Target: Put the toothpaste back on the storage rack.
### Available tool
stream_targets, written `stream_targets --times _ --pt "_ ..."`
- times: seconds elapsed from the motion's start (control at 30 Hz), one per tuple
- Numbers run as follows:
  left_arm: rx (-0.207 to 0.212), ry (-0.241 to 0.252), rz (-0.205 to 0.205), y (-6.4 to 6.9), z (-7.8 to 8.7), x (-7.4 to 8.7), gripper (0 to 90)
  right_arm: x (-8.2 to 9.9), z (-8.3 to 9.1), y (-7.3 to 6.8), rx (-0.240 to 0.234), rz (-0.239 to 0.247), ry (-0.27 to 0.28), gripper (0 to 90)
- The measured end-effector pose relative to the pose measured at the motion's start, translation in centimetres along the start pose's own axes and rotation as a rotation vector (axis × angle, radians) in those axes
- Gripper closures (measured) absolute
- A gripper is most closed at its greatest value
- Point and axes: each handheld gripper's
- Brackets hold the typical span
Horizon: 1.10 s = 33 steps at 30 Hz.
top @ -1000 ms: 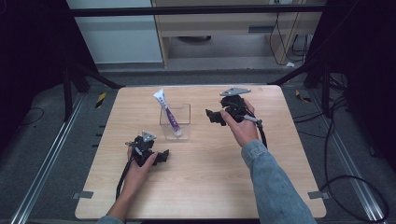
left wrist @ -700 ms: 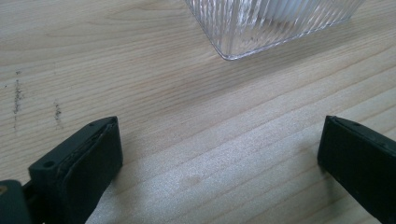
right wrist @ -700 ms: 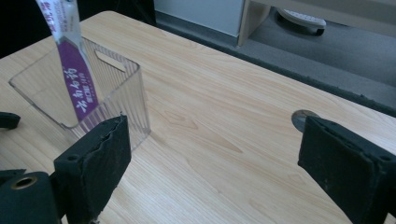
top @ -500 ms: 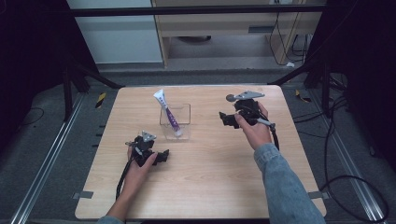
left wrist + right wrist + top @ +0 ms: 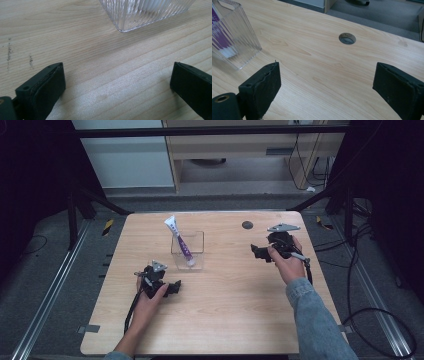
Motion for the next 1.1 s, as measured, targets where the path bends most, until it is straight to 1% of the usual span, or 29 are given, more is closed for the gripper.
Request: stream_targets --times 0.17,0.33,0.43,0.5,0.57,0.6,0.8,0.93,1.1 --pt "0.000 -0.001 -0.001 0.0 0.0 0.0 0.0 0.9 0.0 1.0 0.017 -0.010 -0.015 8.4" --pt "0.000 -0.001 -0.001 0.0 0.0 0.0 0.0 1.8 0.0 1.8 0.029 -0.011 -0.041 8.4" --pt "0.000 -0.001 -0.001 0.0 0.0 0.0 0.0 2.3 0.0 2.2 0.037 -0.024 -0.046 8.5" --pt "0.000 -0.001 -0.001 0.0 0.0 0.0 0.0 2.7 -0.1 2.5 0.039 -0.023 -0.051 8.5" --pt "0.000 -0.001 -0.001 0.0 0.0 0.0 0.0 3.2 -0.2 2.7 0.041 -0.035 -0.060 8.7" --pt "0.000 -0.001 -0.001 0.0 0.0 0.0 0.0 3.4 -0.3 2.8 0.045 -0.031 -0.064 8.7" --pt "0.000 -0.001 -0.001 0.0 0.0 0.0 0.0 4.4 -0.6 3.3 0.048 -0.048 -0.076 9.1" --pt "0.000 -0.001 -0.001 0.0 0.0 0.0 0.0 5.2 -1.1 3.5 0.056 -0.048 -0.089 9.5" --pt "0.000 -0.001 -0.001 0.0 0.0 0.0 0.0 6.4 -1.8 3.7 0.053 -0.064 -0.105 9.7"
Point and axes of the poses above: each handheld gripper's, and its own axes: z roughly backward along the jaws, x roughly out of its underside, y roughly to its right, and after that the axes turned 2 degrees about -y, right-handed
